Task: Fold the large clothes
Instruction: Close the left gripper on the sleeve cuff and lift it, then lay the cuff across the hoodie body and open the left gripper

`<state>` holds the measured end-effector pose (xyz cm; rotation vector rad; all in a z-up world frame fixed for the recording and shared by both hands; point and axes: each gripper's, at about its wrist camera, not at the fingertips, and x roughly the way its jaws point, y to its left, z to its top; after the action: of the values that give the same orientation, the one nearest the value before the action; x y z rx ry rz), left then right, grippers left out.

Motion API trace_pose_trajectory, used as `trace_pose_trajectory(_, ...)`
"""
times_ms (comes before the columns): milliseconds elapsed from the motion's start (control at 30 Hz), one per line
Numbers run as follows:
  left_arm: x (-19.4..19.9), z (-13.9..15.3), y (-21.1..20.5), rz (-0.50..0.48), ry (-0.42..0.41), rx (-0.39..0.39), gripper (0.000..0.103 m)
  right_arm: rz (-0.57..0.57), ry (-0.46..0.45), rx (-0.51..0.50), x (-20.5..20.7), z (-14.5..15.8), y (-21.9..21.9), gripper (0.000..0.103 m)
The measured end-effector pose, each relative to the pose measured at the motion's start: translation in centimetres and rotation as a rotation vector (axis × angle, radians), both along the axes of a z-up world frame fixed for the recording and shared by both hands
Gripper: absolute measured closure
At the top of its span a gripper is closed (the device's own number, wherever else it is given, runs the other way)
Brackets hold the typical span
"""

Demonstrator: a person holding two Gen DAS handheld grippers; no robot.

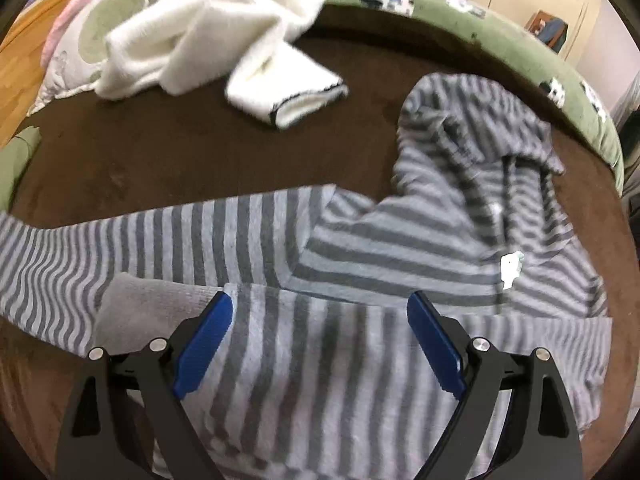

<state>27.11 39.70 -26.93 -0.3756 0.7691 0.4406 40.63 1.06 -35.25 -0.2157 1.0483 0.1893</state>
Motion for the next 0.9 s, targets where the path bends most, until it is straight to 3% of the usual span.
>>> trace_pose_trajectory(133, 1.9, 5.1, -6.4, -0.136, -0.035, 0.09, 0.092, -0.015, -0.023, -0.017, -1.1, 2.4, -3.2, 0.015)
trace_pose_trajectory(233, 3.2, 8.6, -13.6, -0.28, -0.083, 0.15, 0.092, -0.07, -0.02, -0.007, -1.5, 3.9, -6.9, 0.015)
trace_pose_trajectory(467, 5.6, 10.2, -30.8, -0.616, -0.111, 0.188, 0.093, -0.212, -0.04, 0.013, -2.5, 6.6, -16.9, 0.015)
trace_pose_trajectory(567, 6.3, 9.7, -37.4, -0.706, -0.132, 0.147, 0.093, -0.248, -0.049, -0.019, -3.2, 7.0, -21.3, 0.015)
trace_pose_trajectory(667, 7.1, 7.7, -42.9, -0.781, -0.126, 0.163, 0.093, -0.29, -0.05, -0.052, -4.3, 7.2, -25.9, 0.015)
trace_pose_trajectory(900, 7.2, -1.5, -53.4, -0.948, 0.018, 0.186, 0.093, -0.365, -0.028, -0.107, -6.9, 5.8, -35.0, 0.015)
